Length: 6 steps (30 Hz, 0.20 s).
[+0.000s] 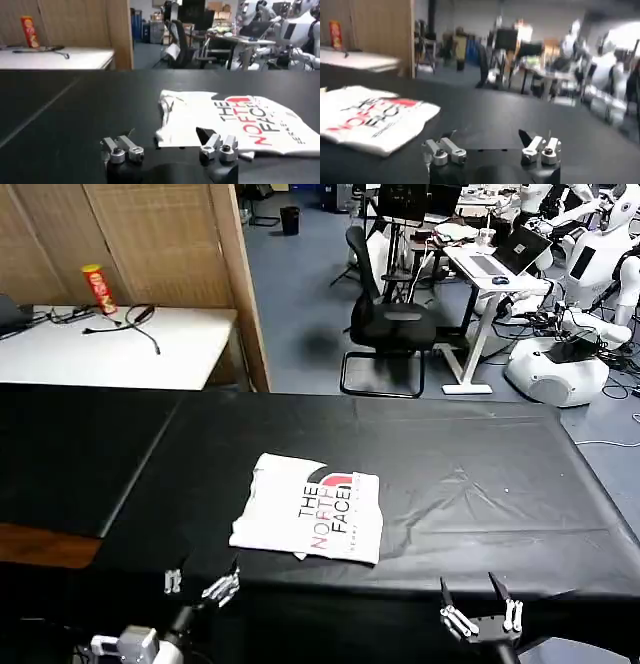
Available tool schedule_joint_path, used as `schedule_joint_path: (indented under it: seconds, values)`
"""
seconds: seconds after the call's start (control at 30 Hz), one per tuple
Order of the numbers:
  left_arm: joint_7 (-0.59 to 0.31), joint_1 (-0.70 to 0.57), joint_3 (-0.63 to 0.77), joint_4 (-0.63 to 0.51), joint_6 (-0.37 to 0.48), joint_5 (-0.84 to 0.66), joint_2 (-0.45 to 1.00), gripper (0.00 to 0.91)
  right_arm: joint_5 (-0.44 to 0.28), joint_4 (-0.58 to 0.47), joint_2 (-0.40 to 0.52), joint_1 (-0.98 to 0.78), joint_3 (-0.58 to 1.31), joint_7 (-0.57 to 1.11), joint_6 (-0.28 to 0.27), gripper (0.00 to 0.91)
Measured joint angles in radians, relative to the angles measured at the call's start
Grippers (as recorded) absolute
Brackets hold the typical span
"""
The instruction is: Fold and organize the clothes.
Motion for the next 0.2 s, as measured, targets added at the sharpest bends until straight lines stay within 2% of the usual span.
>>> schedule_joint_path:
  seconds: [0.2]
  values:
    - [0.004,0.008,-0.012,-0.009,0.0,-0.001,0.0,0.878,0.0,0.009,0.001,-0.019,-0.002,-0.001,0.001,0.878]
